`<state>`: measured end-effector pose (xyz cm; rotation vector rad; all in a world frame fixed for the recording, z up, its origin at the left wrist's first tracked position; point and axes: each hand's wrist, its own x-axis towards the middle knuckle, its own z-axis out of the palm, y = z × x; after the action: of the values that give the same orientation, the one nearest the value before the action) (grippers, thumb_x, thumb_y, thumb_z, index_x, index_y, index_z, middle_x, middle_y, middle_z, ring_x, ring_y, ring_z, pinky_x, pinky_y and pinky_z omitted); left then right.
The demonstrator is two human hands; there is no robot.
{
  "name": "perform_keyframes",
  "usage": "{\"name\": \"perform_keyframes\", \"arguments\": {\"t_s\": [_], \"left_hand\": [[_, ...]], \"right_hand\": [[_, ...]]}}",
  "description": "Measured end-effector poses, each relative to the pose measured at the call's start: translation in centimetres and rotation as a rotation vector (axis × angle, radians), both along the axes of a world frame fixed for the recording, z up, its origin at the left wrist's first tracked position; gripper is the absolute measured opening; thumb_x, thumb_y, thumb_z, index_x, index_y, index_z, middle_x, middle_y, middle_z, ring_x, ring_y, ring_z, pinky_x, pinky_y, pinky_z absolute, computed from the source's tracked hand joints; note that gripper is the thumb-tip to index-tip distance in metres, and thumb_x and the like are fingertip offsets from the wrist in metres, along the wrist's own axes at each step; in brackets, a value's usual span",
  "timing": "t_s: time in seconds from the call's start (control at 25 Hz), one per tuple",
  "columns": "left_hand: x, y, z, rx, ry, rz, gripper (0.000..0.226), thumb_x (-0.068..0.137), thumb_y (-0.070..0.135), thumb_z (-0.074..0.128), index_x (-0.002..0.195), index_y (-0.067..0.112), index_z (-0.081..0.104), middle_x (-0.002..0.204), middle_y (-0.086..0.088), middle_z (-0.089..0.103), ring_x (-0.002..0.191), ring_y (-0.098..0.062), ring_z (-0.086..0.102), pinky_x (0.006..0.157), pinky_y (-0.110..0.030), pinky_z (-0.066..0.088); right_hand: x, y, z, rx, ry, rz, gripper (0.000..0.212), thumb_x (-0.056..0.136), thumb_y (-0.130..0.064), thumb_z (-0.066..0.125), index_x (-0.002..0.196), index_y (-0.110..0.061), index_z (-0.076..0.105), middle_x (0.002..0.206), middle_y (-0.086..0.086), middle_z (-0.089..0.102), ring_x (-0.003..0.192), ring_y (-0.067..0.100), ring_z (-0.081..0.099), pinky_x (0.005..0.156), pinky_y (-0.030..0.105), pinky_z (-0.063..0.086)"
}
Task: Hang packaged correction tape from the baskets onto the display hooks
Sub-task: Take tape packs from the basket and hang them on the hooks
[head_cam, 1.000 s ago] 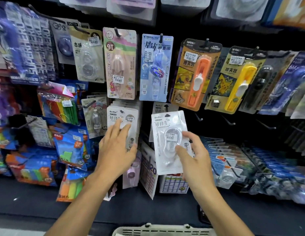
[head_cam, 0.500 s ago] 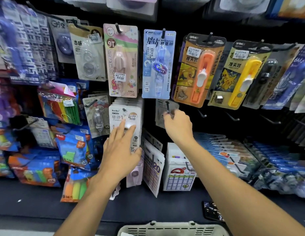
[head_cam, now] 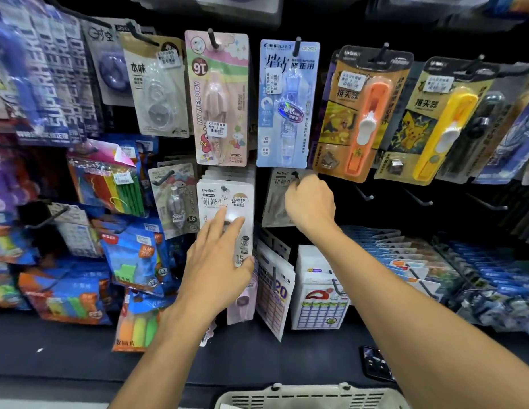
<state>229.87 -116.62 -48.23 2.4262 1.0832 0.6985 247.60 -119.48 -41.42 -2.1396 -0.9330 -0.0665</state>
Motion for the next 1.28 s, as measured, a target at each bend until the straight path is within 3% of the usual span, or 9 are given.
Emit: {"name": "perform_keyframes", "arguments": {"t_s": [0.24,0.4,0.48,0.6,0.8,0.92,1.0,1.16,1.28], "left_hand": [[-0.5,-0.7,0.1,0.037,0.034,0.012,0.074,0.094,0.034,0.062,0.158,0.030,0.025,0.170,0.008,-0.001,0.156,-0.018,0.004,0.124,-0.048,0.018],[-0.4,-2.8,-1.7,0.103,-0.031,0.092,0.047,0.089,0.028,0.065,0.134,0.022,0.054,0.138,-0.005,0.051,0.126,-0.030,0.047,0.102,-0.046,0.043],[0.4,-4.4,-4.0,-0.116,0.123,-0.075,0.031,0.088,0.031,0.066,0.118,0.026,0.061,0.110,0.001,0.065,0.106,-0.027,0.061,0.085,-0.037,0.048],[1.1,-7.7,-11.2,-0.353,0.496,-0.257,0.022,0.088,0.036,0.066,0.109,0.030,0.064,0.108,0.001,0.070,0.104,-0.026,0.064,0.086,-0.032,0.047],[-4.1,-12.0,-23.1,-0.573,0.793,-0.123,0.026,0.089,0.024,0.065,0.115,0.022,0.066,0.123,-0.002,0.067,0.109,-0.024,0.063,0.090,-0.033,0.051],[-4.9,-12.1,-25.3,-0.522,0.746,-0.107,0.045,0.085,0.016,0.067,0.129,0.022,0.059,0.129,-0.003,0.063,0.113,-0.024,0.061,0.094,-0.037,0.053],[-4.5,-11.6,-25.9,-0.495,0.676,-0.077,0.061,0.081,0.015,0.073,0.138,0.022,0.052,0.132,-0.004,0.058,0.117,-0.025,0.059,0.095,-0.041,0.054],[-4.7,-11.3,-27.2,-0.656,0.682,0.021,0.053,0.088,0.014,0.071,0.137,0.021,0.051,0.126,-0.007,0.061,0.108,-0.026,0.063,0.080,-0.032,0.052],[-4.6,-10.8,-27.4,-0.942,0.374,0.230,0.020,0.095,0.010,0.061,0.114,0.013,0.066,0.108,-0.008,0.068,0.100,-0.029,0.067,0.084,-0.040,0.059]], "right_hand": [[0.5,-0.6,-0.6,-0.130,-0.046,0.052,0.027,0.100,-0.034,0.047,0.095,-0.011,0.060,0.106,0.013,0.068,0.096,0.034,0.063,0.071,0.032,0.040],[-0.8,-8.6,-9.9,-0.067,0.188,0.217,0.012,0.093,-0.034,0.057,0.085,-0.028,0.063,0.076,-0.007,0.068,0.070,0.013,0.060,0.065,0.032,0.045],[-2.6,-14.8,-18.3,-0.225,0.370,0.237,0.014,0.093,-0.024,0.060,0.080,-0.027,0.066,0.069,-0.004,0.070,0.066,0.012,0.063,0.065,0.031,0.048],[-6.3,-22.8,-30.1,-0.715,0.429,0.318,0.019,0.092,-0.022,0.062,0.109,-0.016,0.069,0.102,0.003,0.073,0.094,0.020,0.067,0.080,0.029,0.051],[-11.2,-26.5,-38.2,-0.761,0.877,0.357,0.061,0.081,-0.041,0.079,0.132,-0.017,0.056,0.110,-0.011,0.059,0.097,0.006,0.059,0.077,0.017,0.046],[-12.8,-26.7,-40.4,-0.827,0.394,0.513,0.070,0.076,-0.044,0.076,0.139,-0.026,0.051,0.127,-0.001,0.048,0.118,0.020,0.045,0.099,0.035,0.041],[-12.2,-26.5,-40.4,-0.845,0.158,0.636,0.059,0.075,-0.044,0.075,0.129,-0.028,0.058,0.123,0.003,0.047,0.116,0.023,0.039,0.098,0.038,0.034],[-7.9,-27.1,-39.5,-0.569,0.844,0.574,0.025,0.082,-0.017,0.081,0.084,-0.002,0.061,0.109,0.017,0.071,0.098,0.027,0.069,0.075,0.035,0.052],[-5.5,-28.1,-38.3,-0.190,1.300,0.224,0.033,0.088,-0.009,0.074,0.063,-0.018,0.054,0.095,0.018,0.075,0.084,0.025,0.072,0.060,0.031,0.054]]}}
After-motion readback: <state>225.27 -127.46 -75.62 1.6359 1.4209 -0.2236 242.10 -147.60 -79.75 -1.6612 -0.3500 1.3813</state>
